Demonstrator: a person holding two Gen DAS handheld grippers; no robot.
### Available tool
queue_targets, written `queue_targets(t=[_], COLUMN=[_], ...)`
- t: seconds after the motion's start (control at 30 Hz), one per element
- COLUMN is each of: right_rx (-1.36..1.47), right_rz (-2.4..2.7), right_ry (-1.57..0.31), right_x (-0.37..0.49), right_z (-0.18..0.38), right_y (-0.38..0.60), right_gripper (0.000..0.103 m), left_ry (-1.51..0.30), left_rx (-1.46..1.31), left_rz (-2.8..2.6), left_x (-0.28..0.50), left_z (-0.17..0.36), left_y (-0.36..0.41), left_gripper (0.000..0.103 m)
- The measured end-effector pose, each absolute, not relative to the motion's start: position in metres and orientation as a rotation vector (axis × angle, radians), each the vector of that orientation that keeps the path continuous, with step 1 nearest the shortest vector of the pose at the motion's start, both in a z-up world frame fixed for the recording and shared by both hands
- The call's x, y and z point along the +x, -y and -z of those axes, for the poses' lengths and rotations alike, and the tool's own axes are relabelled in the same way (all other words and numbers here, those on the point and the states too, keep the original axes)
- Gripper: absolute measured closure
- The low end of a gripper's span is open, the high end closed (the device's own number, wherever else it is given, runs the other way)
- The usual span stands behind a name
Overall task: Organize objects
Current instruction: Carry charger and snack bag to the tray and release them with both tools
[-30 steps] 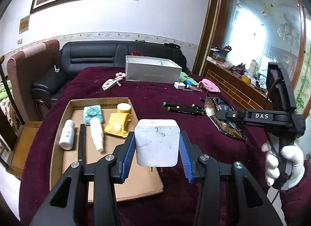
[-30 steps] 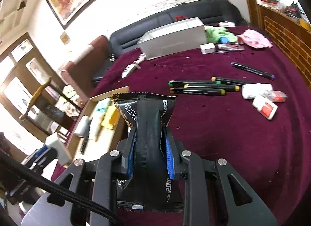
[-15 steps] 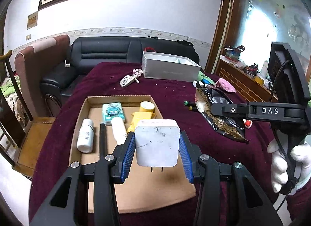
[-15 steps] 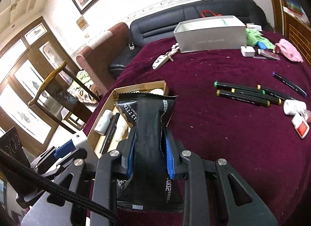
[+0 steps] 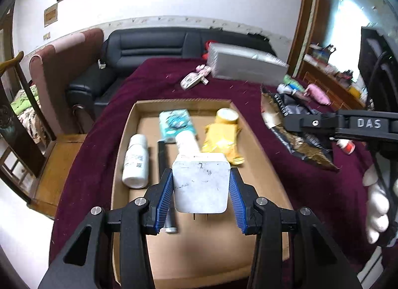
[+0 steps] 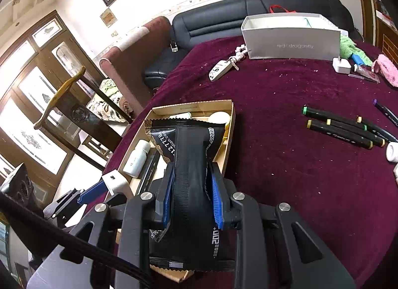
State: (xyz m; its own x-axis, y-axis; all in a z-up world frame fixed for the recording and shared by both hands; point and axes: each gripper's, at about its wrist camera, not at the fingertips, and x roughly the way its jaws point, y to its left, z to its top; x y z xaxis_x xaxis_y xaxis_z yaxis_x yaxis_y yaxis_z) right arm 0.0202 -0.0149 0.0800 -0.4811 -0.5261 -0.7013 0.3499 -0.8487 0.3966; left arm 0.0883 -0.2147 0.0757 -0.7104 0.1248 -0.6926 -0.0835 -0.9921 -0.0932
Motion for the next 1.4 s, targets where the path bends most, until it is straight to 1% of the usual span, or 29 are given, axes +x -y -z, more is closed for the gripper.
queue_targets(t=[0.37, 0.43, 0.63, 0.93, 1.1, 1.23, 1.3, 1.4], right_rx=[1.313, 1.327, 1.364, 1.434, 1.439, 1.441, 1.443, 1.468], right_rz=[2.233, 2.216, 2.215, 2.242, 2.252, 2.253, 2.249, 2.212], right_ry=[0.191, 0.177, 0.132, 0.084, 0.052, 0.044, 0.04, 0.044], right_x=[-0.001, -0.001, -0.004, 0.0, 0.001, 0.001, 0.001, 0.001], right_z=[-0.047, -0.042, -0.028, -0.016, -0.012, -0.011, -0.011, -0.007], right_y=[0.065, 0.073, 0.086, 0.094, 0.099, 0.1, 0.1, 0.103], right_gripper=[0.079, 0.079, 0.079, 0.079, 0.079, 0.079, 0.079, 0.075], left_ry=[0.035, 0.058, -0.008, 0.173, 0.207, 0.345, 0.384, 0.485], left_rx=[-1.335, -1.358, -1.391, -1.444, -1.49, -1.522, -1.532, -1.538], left_rz=[-2.811, -2.778, -2.775, -2.76, -2.767, -2.758, -2.755, -2.722], left_x=[0.045, 0.035, 0.012, -0.017, -0.047, -0.067, -0.072, -0.078], left_z=[-0.049, -0.044, -0.041, -0.047, -0.044, -0.039, -0.037, -0.034], left_y=[0.239, 0.243, 0.238, 0.252, 0.258, 0.27, 0.273, 0.281], left_gripper=[0.064, 0.064, 0.064, 0.064, 0.064, 0.064, 0.064, 0.063])
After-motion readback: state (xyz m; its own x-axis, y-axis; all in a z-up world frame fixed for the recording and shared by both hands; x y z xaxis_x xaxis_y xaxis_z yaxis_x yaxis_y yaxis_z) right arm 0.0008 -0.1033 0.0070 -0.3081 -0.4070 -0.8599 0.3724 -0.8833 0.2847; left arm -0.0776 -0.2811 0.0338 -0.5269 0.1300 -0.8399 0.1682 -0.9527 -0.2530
